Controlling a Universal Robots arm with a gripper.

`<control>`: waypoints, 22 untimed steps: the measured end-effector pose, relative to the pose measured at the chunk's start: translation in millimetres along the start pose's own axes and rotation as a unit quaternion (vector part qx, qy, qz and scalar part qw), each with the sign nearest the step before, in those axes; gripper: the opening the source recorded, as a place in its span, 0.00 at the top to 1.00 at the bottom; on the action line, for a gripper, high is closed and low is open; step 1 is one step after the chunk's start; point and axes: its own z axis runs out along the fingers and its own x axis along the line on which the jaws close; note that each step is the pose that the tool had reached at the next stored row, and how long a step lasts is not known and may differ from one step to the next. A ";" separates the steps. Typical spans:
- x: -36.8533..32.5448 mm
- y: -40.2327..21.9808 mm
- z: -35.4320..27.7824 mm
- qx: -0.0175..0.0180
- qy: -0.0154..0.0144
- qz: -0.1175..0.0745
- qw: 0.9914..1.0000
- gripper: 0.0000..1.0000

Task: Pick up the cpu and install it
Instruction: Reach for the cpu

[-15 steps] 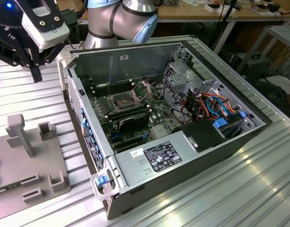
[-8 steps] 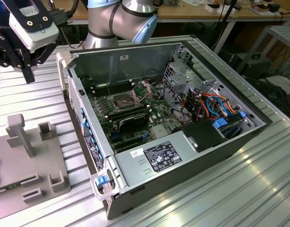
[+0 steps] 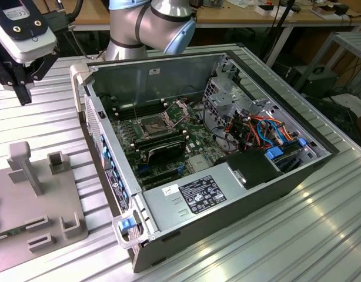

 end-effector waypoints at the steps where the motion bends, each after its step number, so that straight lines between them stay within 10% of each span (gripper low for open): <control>1: 1.7 0.0 -0.1 0.000 0.000 0.000 1.000 0.89; 22: 45.2 -0.3 -1.1 0.000 0.000 0.000 1.000 0.89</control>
